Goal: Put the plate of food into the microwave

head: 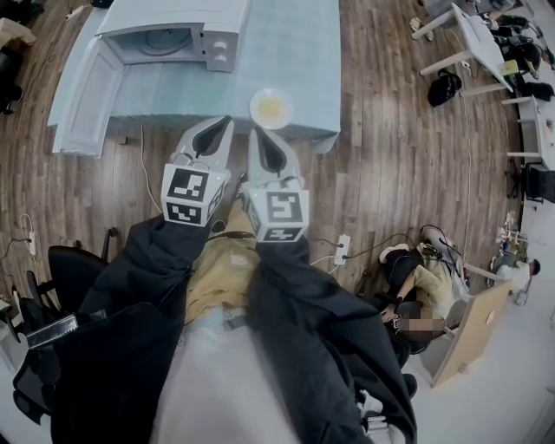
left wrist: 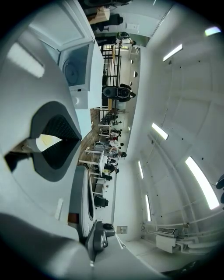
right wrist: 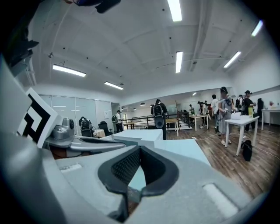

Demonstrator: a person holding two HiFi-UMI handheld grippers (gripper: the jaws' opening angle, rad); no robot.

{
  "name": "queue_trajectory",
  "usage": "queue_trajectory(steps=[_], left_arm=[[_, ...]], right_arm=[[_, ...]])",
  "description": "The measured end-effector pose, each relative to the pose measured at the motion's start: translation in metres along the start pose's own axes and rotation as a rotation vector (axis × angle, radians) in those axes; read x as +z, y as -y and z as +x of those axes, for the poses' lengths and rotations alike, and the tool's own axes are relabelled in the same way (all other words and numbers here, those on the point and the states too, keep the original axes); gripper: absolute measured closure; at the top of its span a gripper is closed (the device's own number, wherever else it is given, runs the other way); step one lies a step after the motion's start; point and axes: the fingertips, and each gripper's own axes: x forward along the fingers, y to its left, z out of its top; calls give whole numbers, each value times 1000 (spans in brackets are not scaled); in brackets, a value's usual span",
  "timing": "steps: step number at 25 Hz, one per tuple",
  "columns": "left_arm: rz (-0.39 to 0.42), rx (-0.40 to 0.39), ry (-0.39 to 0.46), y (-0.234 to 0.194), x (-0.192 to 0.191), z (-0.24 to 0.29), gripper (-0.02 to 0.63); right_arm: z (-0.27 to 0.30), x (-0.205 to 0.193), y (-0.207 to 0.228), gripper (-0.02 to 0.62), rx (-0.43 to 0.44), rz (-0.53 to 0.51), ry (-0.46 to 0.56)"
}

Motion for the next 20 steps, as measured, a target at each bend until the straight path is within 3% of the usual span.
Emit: queue_trajectory(steps=[14,20], left_arm=[[-8,45,-97,-13,-2,114,606],[-50,73,-173,-28,-34,137,605]], right_arm=[[83,3,82,595,81,49,-48],[107,-20,101,595,81,41,-109]])
